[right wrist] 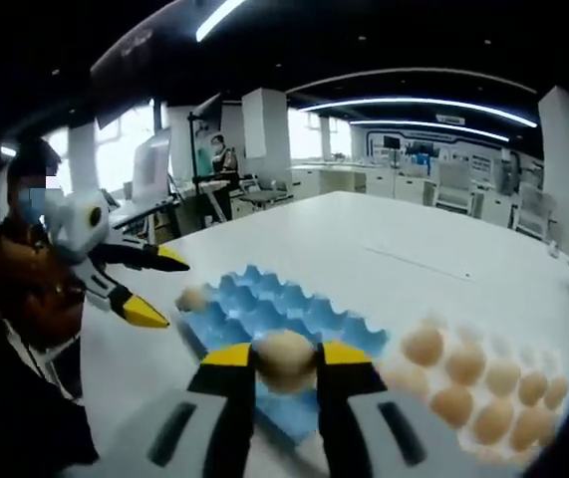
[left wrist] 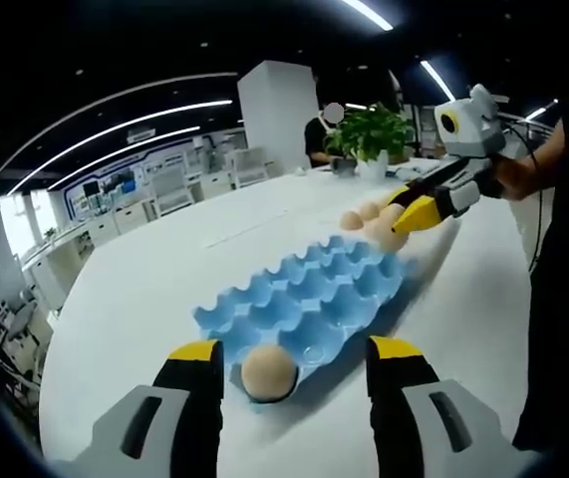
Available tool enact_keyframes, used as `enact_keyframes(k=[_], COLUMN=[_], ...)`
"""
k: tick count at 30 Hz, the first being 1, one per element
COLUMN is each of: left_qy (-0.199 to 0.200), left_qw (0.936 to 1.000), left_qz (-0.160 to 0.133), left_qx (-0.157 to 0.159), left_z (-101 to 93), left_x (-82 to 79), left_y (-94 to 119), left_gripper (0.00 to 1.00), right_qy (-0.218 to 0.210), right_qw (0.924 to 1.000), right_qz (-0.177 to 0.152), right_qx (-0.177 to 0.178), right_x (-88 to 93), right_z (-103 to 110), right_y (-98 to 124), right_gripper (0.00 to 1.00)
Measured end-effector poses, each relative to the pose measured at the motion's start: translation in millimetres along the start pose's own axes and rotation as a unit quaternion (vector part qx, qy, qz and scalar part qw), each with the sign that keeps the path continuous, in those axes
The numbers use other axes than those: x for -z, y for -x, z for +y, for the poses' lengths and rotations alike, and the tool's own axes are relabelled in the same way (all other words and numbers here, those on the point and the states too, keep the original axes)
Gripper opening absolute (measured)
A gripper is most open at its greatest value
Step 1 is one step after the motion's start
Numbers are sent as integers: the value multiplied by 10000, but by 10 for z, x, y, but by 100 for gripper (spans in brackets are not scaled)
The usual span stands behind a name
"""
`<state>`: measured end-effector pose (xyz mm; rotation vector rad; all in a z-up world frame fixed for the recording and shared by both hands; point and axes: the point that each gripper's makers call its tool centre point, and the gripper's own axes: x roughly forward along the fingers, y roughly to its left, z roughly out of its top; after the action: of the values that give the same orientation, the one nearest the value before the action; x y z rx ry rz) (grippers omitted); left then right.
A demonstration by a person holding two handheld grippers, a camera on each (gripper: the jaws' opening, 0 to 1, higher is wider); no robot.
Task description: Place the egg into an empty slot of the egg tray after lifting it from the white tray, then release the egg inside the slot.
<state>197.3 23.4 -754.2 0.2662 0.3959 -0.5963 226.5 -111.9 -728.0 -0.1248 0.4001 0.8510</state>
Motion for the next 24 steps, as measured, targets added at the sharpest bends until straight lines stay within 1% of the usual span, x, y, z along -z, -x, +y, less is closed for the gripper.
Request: enact_keyframes(k=[6,10,15,18,22,24], left_qy=[-15,13,3,60,108,128], left_qw=[10000,9999,9999,9998,9997,9996], left_qz=[49,104,135,180,231,252], left_qx=[10,-12,-9,-14,-23,14], left_z=[7,29,49,64,69,55], left_x=[15,30,42,59,72,79], left_y=[4,13,19,13,2,-3], left_gripper=[57,62,63,68,78,80], right_qy=[137,273,332,414,539,589], right_qw=[9989,9970,9949,9938,9918,9909], right_qz=[6,-3,95,88,140,184], right_qx=[-454,-722,-946,-1029,-1151,-1199], right_x=[-59,-105,-89,-115,-114,-98], right_z=[287,467,592,656,730,758], right_y=[-275,-445,-601,-675,-790,-842], right_gripper=[22,23,23,23,23,23])
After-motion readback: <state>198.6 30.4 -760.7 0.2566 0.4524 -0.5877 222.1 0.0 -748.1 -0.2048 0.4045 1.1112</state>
